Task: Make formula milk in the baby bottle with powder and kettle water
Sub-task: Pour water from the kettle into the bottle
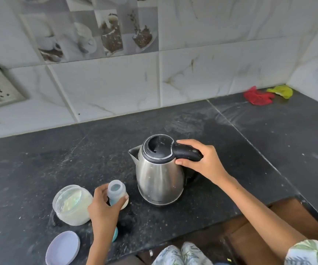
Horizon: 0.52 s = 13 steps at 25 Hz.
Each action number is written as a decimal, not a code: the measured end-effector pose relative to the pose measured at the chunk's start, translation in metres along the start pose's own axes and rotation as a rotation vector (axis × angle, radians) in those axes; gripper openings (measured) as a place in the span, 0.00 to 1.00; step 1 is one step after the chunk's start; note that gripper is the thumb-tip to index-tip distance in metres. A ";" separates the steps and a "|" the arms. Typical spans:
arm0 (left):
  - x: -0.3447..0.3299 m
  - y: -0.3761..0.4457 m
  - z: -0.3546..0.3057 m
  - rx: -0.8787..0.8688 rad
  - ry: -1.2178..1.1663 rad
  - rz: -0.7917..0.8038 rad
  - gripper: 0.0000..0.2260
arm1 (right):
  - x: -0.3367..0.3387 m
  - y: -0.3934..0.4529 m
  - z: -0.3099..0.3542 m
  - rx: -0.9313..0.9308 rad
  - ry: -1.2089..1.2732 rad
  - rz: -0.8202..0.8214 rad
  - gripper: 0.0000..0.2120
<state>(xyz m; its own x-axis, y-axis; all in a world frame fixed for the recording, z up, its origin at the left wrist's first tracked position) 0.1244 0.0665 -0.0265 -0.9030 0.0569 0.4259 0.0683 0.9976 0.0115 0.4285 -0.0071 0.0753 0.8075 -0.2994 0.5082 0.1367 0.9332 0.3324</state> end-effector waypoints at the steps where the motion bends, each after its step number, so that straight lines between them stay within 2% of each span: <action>1: -0.002 0.000 -0.003 -0.013 -0.013 -0.003 0.23 | 0.001 0.002 -0.002 0.008 0.049 -0.018 0.26; 5: -0.004 -0.001 -0.006 -0.036 -0.011 -0.008 0.24 | 0.008 0.019 0.012 0.081 0.117 -0.033 0.25; 13: -0.007 0.004 -0.013 -0.047 0.006 0.015 0.24 | 0.008 0.053 0.066 0.152 -0.025 0.198 0.23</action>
<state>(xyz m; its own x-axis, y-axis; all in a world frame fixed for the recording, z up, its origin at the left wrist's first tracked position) 0.1367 0.0700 -0.0180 -0.8991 0.0718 0.4318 0.1021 0.9937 0.0473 0.4048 0.0266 0.1492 0.7950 -0.1199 0.5946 -0.1127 0.9340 0.3390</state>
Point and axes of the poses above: each hand's wrist, its own y-axis towards the middle knuckle, its own x-axis out of the back of the hand, z = x × y, the point moved 9 cm from there along y, towards the middle knuckle, and after that the axes turned 5 degrees about z, right-handed, at the moved point
